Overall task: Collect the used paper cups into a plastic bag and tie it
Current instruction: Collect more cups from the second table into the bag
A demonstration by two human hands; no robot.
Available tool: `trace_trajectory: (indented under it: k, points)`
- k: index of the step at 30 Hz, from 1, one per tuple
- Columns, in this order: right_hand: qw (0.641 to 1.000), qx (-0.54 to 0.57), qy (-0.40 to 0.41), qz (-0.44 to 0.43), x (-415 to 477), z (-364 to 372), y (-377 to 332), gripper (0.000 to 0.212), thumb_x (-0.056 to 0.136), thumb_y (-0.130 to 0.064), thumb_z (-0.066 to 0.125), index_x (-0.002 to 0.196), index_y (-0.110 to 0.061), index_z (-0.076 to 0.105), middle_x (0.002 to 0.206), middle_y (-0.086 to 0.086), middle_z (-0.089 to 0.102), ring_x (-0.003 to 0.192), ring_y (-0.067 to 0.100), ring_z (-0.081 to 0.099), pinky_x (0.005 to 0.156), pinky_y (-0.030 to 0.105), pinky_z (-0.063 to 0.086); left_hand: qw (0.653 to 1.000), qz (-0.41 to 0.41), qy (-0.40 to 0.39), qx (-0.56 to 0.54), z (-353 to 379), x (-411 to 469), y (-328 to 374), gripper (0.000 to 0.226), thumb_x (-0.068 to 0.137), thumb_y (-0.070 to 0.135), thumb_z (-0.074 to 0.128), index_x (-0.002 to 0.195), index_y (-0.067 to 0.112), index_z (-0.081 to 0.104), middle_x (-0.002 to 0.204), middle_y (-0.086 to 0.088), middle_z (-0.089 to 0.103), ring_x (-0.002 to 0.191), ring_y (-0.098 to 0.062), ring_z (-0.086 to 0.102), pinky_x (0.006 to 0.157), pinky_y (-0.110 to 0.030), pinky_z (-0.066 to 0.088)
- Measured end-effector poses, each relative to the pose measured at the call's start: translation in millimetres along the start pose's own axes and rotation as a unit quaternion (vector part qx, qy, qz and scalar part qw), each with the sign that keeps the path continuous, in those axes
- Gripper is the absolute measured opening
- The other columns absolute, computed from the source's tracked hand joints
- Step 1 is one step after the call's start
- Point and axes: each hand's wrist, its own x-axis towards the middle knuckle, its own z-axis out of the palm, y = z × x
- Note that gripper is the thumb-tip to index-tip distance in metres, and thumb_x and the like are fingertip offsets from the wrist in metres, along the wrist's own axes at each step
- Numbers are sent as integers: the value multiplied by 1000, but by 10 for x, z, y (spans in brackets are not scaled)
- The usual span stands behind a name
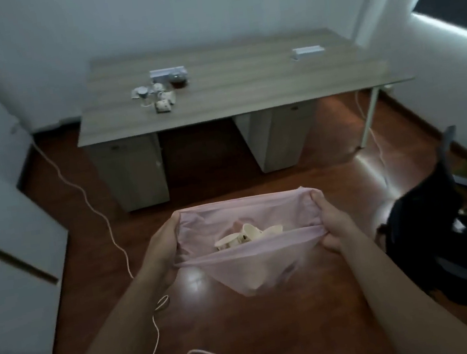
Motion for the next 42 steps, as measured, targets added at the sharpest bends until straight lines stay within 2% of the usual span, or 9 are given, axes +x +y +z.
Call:
trace_trajectory:
  k: [6,10,12,19,24,29,33,38,42]
  points:
    - [997,-33,-57,29,772,718,-336,77,79,-68,86,131,-11,77,126,16,80,114,36,79,106,61,59,993,8,101,-68,-153,377,331,44,99,54,69,99,13,85,93,-12,84,77,-31,77,71,-36,58]
    - [994,-49,-85,38,1243,1305,-546,74,79,-65,87,130,-12,78,124,15,81,111,36,80,103,61,60,989,-3,124,-79,-336,733,608,38,95,50,66,87,18,84,76,-9,75,50,-22,64,47,-25,49]
    - [993,-50,-98,34,1419,1578,-634,67,85,-61,85,129,-12,78,123,16,81,110,35,80,103,60,60,987,-5,131,-89,-440,938,724,37,96,48,64,83,19,82,73,-9,74,48,-20,62,46,-24,48]
    - [991,-68,-104,40,2164,2572,-973,55,92,-52,81,127,-10,79,121,18,81,111,36,80,104,58,60,985,21,99,-141,-807,1948,1274,37,101,36,58,106,14,88,109,-13,85,96,-26,80,89,-39,60]
    - [992,-55,-104,41,2775,3272,-1277,49,97,-47,77,128,-10,78,121,17,81,112,34,79,95,50,64,988,9,66,-137,-1132,2777,1794,54,88,41,66,131,11,80,135,-21,77,131,-40,71,122,-61,47]
    - [995,-34,-89,33,3325,3910,-1497,55,95,-46,79,133,-7,76,131,22,77,122,38,74,109,64,55,988,21,49,-144,-1367,3515,2409,59,90,38,62,137,4,75,142,-23,73,132,-42,69,125,-60,44]
    - [996,-19,-89,27,3802,4338,-1638,57,94,-44,80,133,-4,76,132,21,76,124,37,73,109,62,55,983,16,48,-176,-1451,4066,2851,50,101,29,47,138,2,69,137,-24,71,122,-37,67,117,-52,47]
    - [995,-21,-99,25,4481,4783,-1864,39,100,-39,75,122,-7,82,126,20,79,118,36,76,107,57,58,980,32,63,-187,-1437,4780,3259,36,102,28,49,107,5,75,114,-22,72,100,-33,71,89,-42,56]
    - [990,-30,-128,46,5069,5144,-2094,40,102,-41,73,122,-8,82,126,19,79,121,34,75,110,56,57,974,26,62,-215,-1350,5241,3585,40,100,31,52,98,6,84,110,-18,77,105,-34,72,103,-48,52]
